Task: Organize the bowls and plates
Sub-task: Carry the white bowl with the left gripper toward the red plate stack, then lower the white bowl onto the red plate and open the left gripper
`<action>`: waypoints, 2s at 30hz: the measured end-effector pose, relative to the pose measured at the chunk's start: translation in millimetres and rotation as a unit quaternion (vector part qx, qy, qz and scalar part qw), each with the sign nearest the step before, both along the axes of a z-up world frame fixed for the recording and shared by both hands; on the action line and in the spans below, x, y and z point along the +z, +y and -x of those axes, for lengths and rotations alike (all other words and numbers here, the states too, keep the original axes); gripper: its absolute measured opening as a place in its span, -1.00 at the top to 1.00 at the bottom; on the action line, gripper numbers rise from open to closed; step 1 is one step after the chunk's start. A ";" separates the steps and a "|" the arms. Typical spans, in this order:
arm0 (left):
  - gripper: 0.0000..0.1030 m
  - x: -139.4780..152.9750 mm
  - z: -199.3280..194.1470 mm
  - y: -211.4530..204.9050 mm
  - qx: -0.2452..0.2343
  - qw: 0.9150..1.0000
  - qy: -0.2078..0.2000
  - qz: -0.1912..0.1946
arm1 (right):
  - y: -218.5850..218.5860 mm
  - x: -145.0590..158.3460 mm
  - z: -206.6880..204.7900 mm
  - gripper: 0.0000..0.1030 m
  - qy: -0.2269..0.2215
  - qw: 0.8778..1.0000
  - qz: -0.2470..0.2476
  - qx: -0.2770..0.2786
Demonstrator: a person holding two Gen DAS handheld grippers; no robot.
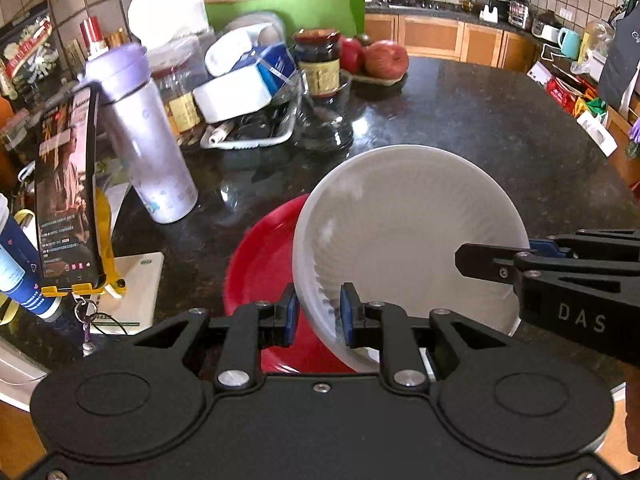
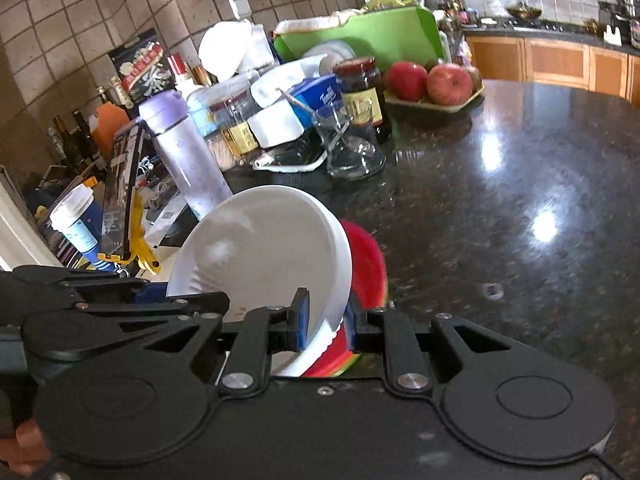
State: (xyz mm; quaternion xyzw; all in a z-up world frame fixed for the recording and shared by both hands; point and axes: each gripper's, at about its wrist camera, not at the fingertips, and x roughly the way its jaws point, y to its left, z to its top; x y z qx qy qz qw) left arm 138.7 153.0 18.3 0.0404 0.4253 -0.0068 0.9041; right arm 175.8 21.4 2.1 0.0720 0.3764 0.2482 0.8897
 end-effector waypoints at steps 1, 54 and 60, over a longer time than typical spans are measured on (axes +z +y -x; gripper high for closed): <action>0.46 -1.0 -1.2 5.2 -0.003 1.000 0.004 0.003 | 4.6 -1.2 -0.7 0.61 0.004 1.000 0.001 -0.004; -0.36 8.9 23.0 58.1 -0.047 0.991 -0.122 0.020 | 37.0 17.2 93.3 -0.26 -0.178 0.962 0.082 -0.191; -0.36 6.2 34.2 49.4 -0.047 0.992 -0.116 0.019 | 25.8 9.5 102.8 -0.26 -0.155 0.964 0.074 -0.203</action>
